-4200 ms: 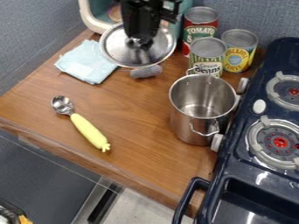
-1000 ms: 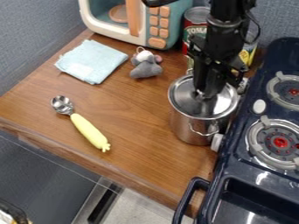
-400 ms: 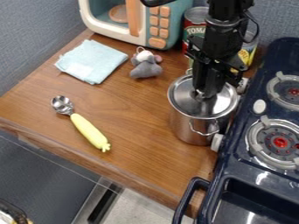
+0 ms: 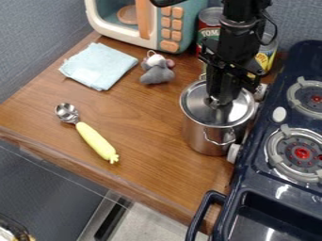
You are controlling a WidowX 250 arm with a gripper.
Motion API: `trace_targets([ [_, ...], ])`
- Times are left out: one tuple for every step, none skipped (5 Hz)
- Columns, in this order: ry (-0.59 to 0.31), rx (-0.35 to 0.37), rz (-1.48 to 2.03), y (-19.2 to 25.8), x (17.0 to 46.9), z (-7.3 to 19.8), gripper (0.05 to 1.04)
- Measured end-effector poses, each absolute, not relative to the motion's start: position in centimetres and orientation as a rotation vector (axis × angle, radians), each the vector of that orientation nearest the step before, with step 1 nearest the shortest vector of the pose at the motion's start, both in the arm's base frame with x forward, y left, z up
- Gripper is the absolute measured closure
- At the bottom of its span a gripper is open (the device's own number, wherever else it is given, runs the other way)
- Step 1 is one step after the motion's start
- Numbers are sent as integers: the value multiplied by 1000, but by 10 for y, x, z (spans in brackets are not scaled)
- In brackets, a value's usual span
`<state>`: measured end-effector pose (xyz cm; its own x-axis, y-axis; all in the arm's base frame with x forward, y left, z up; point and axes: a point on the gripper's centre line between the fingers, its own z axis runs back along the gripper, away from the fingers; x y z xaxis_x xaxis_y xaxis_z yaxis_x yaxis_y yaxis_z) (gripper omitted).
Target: Couvre la cocote
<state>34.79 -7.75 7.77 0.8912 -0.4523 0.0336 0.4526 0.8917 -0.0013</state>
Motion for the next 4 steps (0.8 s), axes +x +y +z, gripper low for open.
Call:
trace_targets([
  [-32,1,-459,-74,349,78,404],
  [-25,-3,-463,-71,347,75,127],
  [-31,-6,-463,-71,346,76,75],
  [-61,-24,-433,-64,338,89,80],
])
